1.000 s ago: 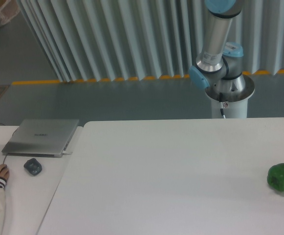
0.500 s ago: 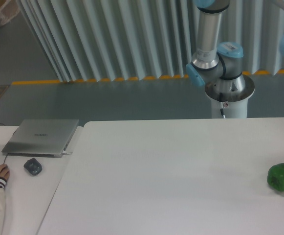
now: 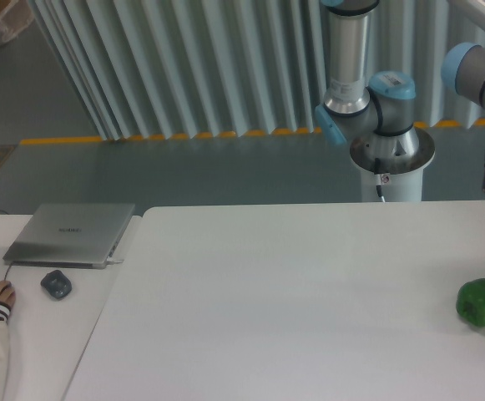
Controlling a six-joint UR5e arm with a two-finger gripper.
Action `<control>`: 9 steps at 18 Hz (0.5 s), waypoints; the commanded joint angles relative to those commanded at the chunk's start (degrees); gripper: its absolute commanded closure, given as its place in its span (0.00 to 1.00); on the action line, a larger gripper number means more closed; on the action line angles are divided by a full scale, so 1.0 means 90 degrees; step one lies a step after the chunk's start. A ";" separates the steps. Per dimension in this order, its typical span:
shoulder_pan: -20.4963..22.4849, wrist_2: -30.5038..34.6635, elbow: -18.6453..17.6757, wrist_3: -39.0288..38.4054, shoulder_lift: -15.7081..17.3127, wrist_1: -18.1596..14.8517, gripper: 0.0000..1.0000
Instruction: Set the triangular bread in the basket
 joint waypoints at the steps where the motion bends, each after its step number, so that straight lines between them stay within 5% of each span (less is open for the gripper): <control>1: -0.0058 0.0000 -0.0020 0.0000 0.0097 -0.0195 0.00; 5: -0.0195 -0.0253 -0.0049 -0.0088 0.0303 -0.0831 0.00; 9: -0.0362 -0.0313 -0.0176 -0.0088 0.0469 -0.0794 0.00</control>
